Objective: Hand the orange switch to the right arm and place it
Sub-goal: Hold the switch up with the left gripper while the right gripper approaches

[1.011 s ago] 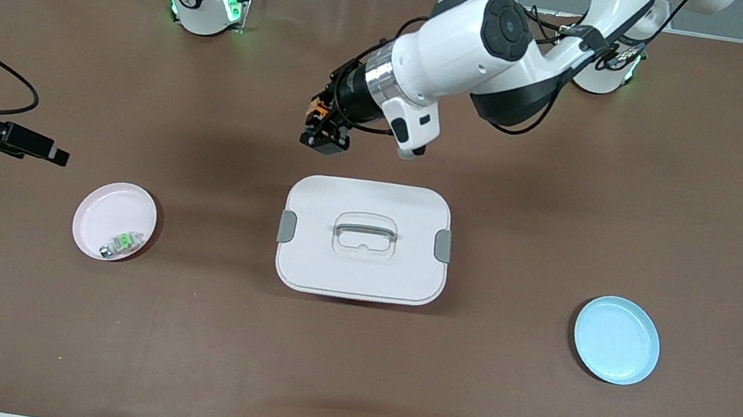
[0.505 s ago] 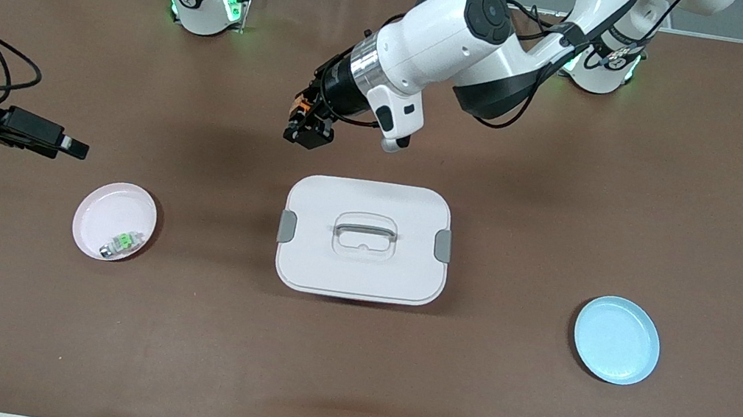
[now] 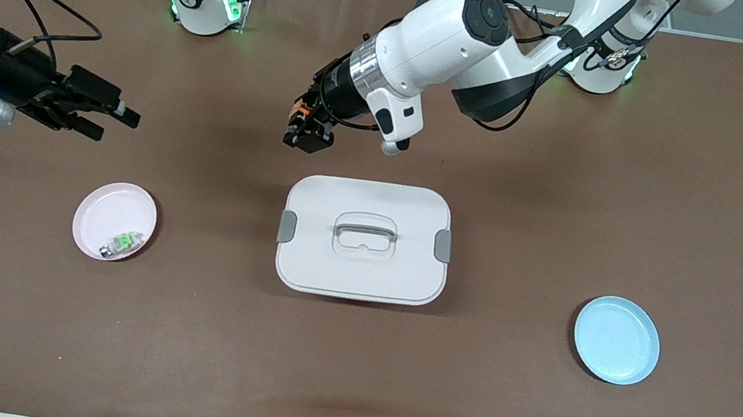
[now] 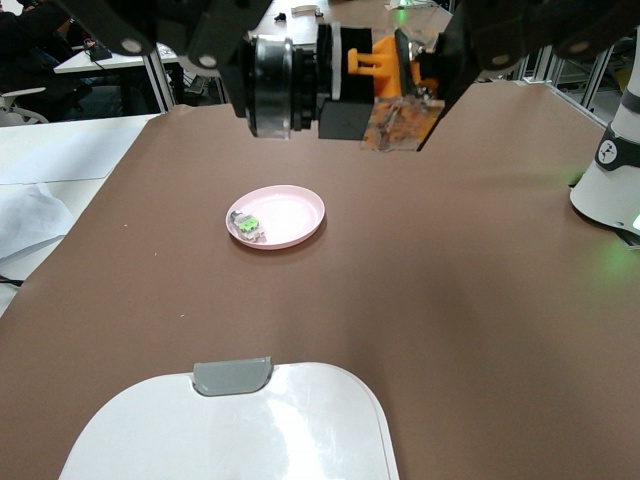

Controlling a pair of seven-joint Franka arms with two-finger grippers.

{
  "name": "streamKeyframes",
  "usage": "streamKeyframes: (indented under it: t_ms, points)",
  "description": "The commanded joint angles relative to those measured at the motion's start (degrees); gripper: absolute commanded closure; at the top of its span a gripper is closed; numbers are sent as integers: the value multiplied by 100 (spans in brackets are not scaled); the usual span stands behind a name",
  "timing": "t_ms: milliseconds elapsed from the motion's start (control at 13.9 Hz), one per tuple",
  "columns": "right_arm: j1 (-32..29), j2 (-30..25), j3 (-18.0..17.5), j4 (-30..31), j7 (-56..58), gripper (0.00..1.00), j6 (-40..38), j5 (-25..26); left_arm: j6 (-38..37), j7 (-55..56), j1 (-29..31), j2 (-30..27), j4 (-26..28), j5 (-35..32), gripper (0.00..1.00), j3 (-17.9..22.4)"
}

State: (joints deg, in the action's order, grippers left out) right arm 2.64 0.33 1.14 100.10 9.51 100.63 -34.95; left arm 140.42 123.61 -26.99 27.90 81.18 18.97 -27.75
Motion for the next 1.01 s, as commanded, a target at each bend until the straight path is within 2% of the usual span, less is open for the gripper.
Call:
streamKeyframes:
  t_ms: [0,144,289,505,722,939]
  points:
    - [113,-366,27,527,200,0,210,-388,179,128,-61,40,-67,-104,90,33]
    - [158,-595,18,1027,209,0,596,-644,249,137,-61,58,-76,-86,90,24]
    - [368,-675,18,1257,200,0,781,-776,573,146,-70,110,-67,-60,90,15]
    - [876,-789,18,1696,200,0,1509,-1162,855,137,-166,146,-67,-60,90,6]
    - [1492,-754,18,1759,121,0,2195,-1216,900,137,-193,198,-67,-77,90,6]
    - [1696,-745,18,1759,77,0,2382,-1391,952,146,-245,216,-58,-113,90,15]
